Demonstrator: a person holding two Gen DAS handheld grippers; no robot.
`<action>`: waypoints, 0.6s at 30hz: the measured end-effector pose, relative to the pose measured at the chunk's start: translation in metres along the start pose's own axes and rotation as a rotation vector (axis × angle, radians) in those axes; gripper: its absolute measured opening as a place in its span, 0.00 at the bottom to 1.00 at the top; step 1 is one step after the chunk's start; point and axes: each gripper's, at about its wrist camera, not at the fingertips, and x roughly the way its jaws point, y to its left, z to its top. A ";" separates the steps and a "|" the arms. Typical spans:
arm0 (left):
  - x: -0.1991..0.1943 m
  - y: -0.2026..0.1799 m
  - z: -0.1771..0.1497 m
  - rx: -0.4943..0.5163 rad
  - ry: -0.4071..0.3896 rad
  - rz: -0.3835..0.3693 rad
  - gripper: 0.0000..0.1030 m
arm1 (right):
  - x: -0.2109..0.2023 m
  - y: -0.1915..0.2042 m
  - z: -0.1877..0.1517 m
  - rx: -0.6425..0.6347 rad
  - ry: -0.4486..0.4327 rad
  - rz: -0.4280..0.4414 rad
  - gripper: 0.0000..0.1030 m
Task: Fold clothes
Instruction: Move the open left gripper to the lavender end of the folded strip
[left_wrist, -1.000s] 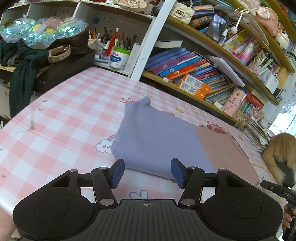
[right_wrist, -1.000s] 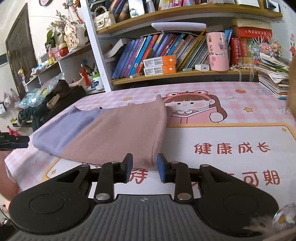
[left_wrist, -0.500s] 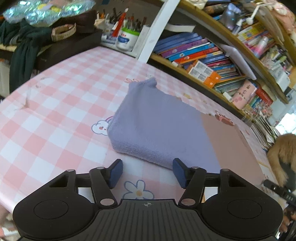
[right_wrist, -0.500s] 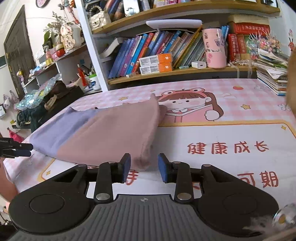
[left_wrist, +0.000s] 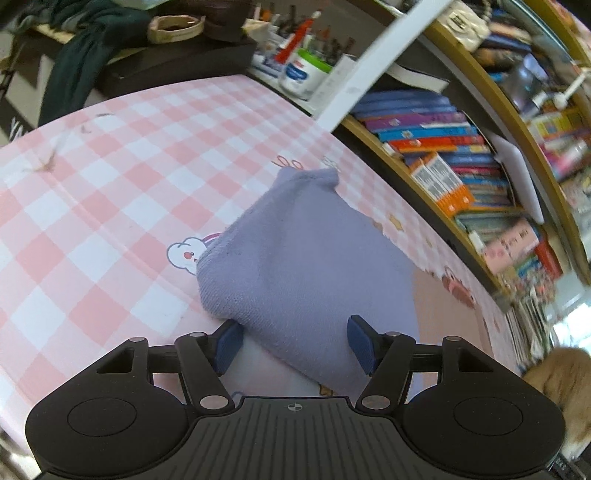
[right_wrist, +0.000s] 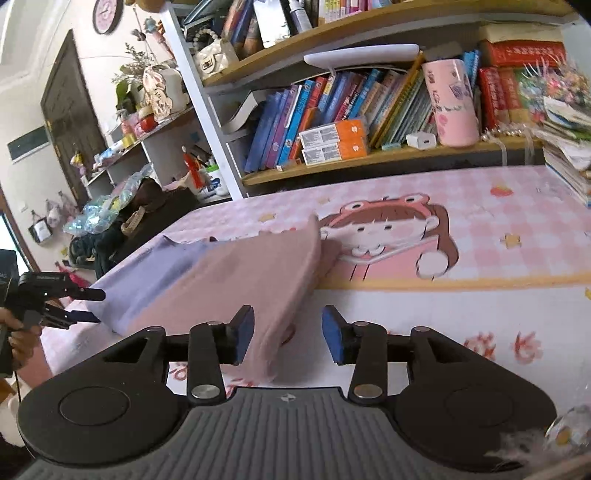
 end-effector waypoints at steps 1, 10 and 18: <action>0.001 -0.001 0.001 -0.017 -0.002 0.007 0.62 | 0.003 -0.003 0.004 -0.014 0.010 -0.006 0.38; 0.001 0.003 -0.004 -0.194 -0.070 0.040 0.62 | 0.035 -0.013 0.021 -0.130 0.108 0.052 0.38; 0.002 0.018 -0.008 -0.350 -0.144 -0.016 0.61 | 0.058 -0.003 0.025 -0.154 0.170 0.084 0.38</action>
